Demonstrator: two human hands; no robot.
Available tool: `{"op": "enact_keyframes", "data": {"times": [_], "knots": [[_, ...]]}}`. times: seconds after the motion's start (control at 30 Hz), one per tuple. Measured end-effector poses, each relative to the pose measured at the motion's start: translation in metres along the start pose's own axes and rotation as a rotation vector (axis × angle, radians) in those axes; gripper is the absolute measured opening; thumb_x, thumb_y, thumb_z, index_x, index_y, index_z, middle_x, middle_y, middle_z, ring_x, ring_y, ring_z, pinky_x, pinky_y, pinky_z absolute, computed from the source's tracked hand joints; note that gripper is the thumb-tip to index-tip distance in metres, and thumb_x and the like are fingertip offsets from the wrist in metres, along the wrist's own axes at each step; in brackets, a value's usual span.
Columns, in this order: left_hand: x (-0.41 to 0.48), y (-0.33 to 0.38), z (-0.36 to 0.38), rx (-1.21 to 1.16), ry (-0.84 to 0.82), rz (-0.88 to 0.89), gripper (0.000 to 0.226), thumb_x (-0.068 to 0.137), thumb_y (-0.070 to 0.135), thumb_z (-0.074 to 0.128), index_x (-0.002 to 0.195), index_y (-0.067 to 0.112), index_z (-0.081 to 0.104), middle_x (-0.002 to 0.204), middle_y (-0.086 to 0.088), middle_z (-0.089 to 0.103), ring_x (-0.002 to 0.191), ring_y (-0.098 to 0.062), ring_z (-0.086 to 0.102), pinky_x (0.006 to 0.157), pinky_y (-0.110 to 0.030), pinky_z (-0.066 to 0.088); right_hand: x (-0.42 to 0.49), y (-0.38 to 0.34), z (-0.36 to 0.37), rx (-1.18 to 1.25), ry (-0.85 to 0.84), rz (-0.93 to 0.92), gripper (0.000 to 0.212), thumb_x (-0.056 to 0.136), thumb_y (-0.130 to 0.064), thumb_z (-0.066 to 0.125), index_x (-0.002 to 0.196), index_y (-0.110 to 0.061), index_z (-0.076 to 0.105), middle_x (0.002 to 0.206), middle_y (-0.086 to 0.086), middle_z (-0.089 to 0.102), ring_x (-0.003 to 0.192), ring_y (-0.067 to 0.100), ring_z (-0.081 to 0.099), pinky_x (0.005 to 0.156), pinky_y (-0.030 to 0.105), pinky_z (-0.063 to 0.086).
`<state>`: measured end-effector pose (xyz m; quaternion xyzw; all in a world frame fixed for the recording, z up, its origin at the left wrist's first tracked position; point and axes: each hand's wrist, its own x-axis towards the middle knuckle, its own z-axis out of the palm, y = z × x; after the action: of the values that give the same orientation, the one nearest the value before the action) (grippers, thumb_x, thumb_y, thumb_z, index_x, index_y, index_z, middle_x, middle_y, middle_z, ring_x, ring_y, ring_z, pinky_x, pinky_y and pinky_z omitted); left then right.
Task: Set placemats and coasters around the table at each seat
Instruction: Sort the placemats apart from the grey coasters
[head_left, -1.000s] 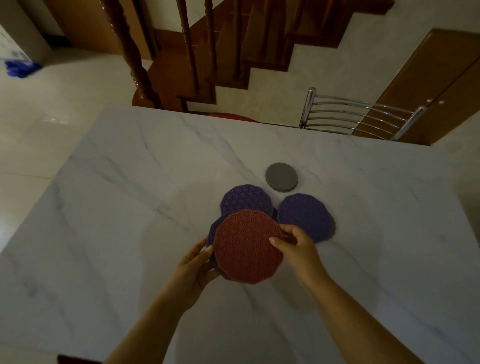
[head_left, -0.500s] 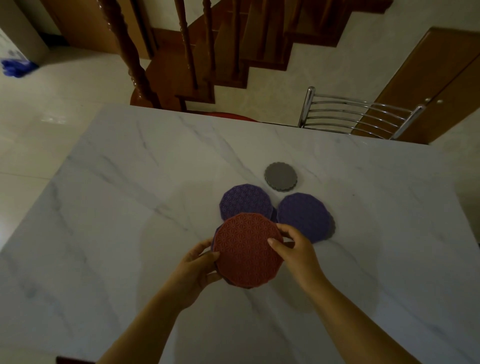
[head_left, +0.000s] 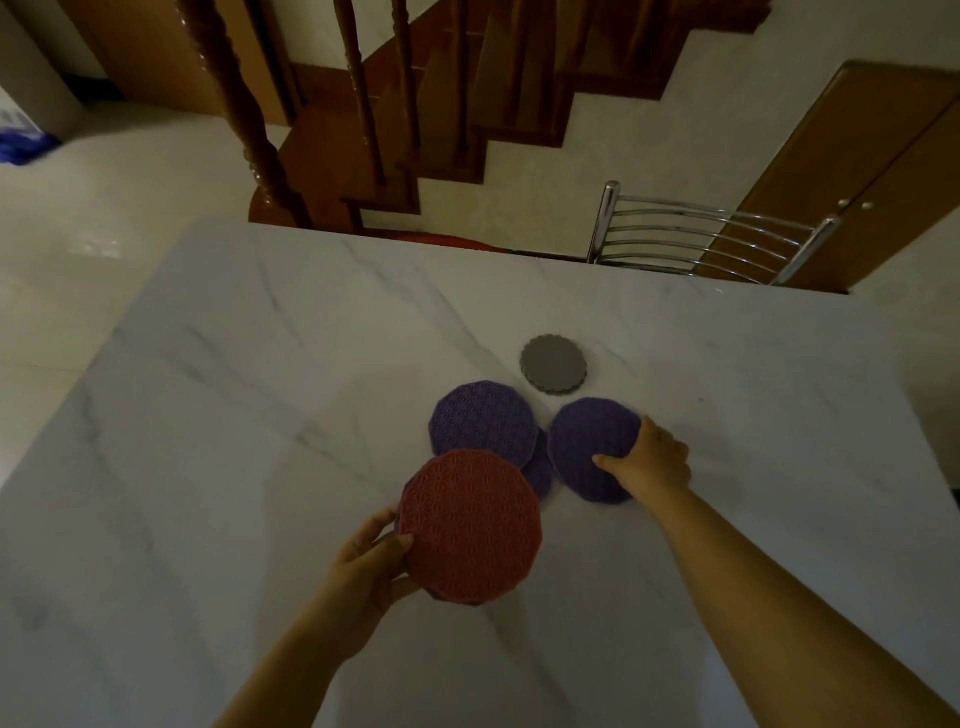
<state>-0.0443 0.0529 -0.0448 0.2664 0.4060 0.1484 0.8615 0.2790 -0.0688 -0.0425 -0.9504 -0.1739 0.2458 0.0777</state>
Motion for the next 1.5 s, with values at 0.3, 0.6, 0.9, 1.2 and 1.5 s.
{"op": "enact_keyframes", "data": {"times": [0.3, 0.6, 0.9, 1.2, 1.5], "knots": [[0.001, 0.000, 0.001, -0.007, 0.028, 0.001, 0.033, 0.070, 0.002, 0.061, 0.100, 0.016, 0.063, 0.080, -0.004, 0.075, 0.061, -0.015, 0.069, 0.056, -0.033, 0.060, -0.005, 0.003, -0.009, 0.183, 0.145, 0.023, 0.075, 0.072, -0.033, 0.078, 0.130, -0.002, 0.041, 0.130, 0.023, 0.043, 0.113, 0.040, 0.050, 0.089, 0.043, 0.046], [0.002, 0.000, 0.008, -0.021, 0.018, 0.008, 0.033, 0.071, 0.003, 0.061, 0.101, 0.016, 0.063, 0.084, -0.003, 0.076, 0.066, -0.014, 0.070, 0.057, -0.033, 0.060, -0.047, 0.023, -0.070, 1.287, -0.058, -0.096, 0.019, 0.083, -0.012, 0.066, 0.100, -0.021, 0.067, 0.102, 0.002, 0.071, 0.083, 0.014, 0.071, 0.059, 0.025, 0.057], [-0.003, 0.001, 0.018, -0.055, -0.059, -0.009, 0.038, 0.076, 0.003, 0.060, 0.113, 0.009, 0.061, 0.099, -0.012, 0.074, 0.079, -0.023, 0.072, 0.066, -0.038, 0.061, -0.099, -0.022, -0.006, 1.151, -0.395, -0.186, 0.019, 0.082, -0.013, 0.067, 0.098, -0.024, 0.071, 0.105, 0.003, 0.073, 0.095, 0.017, 0.069, 0.074, 0.026, 0.056], [-0.004, -0.004, 0.019, -0.078, -0.124, -0.030, 0.033, 0.080, 0.007, 0.057, 0.110, 0.012, 0.070, 0.104, -0.011, 0.073, 0.083, -0.021, 0.072, 0.068, -0.036, 0.061, -0.112, -0.029, 0.014, 0.911, -0.244, -0.350, 0.026, 0.085, -0.018, 0.065, 0.101, -0.039, 0.067, 0.101, -0.015, 0.070, 0.093, 0.002, 0.065, 0.070, 0.009, 0.051], [-0.006, -0.003, 0.021, 0.062, -0.123, -0.062, 0.045, 0.076, 0.006, 0.060, 0.120, 0.013, 0.061, 0.107, -0.007, 0.074, 0.089, -0.022, 0.071, 0.074, -0.038, 0.061, -0.113, -0.030, 0.027, 0.799, -0.121, -0.273, 0.039, 0.084, -0.023, 0.067, 0.122, -0.018, 0.062, 0.115, 0.004, 0.067, 0.105, 0.021, 0.063, 0.091, 0.037, 0.052]]}}
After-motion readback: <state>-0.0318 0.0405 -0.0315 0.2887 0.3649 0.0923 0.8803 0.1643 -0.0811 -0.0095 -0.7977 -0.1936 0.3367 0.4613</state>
